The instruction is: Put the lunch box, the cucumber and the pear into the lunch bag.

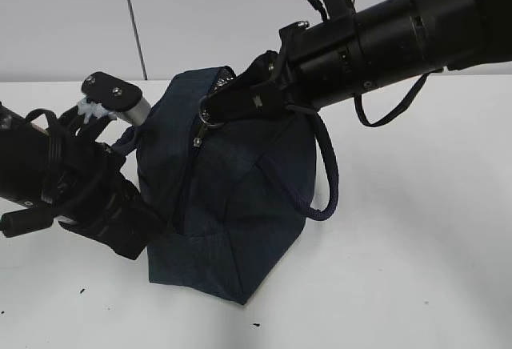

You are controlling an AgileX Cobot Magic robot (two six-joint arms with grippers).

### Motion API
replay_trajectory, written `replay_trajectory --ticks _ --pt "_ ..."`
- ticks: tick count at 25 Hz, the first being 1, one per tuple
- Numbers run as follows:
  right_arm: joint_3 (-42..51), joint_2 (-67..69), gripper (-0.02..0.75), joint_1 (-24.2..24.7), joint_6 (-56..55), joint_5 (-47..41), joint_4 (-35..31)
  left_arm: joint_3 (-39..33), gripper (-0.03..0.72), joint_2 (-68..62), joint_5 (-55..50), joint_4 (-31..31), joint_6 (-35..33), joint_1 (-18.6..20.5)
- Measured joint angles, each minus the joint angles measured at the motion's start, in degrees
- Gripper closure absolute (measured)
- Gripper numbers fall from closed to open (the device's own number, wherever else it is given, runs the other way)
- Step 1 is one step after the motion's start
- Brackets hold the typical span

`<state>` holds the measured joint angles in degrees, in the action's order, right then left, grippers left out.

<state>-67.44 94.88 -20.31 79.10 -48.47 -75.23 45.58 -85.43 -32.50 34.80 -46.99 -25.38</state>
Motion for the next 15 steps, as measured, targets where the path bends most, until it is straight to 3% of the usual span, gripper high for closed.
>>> replay_trajectory --ticks 15 --pt "-0.7 0.5 0.732 0.8 0.0 1.8 -1.0 0.0 0.707 0.0 -0.4 -0.3 0.0 0.2"
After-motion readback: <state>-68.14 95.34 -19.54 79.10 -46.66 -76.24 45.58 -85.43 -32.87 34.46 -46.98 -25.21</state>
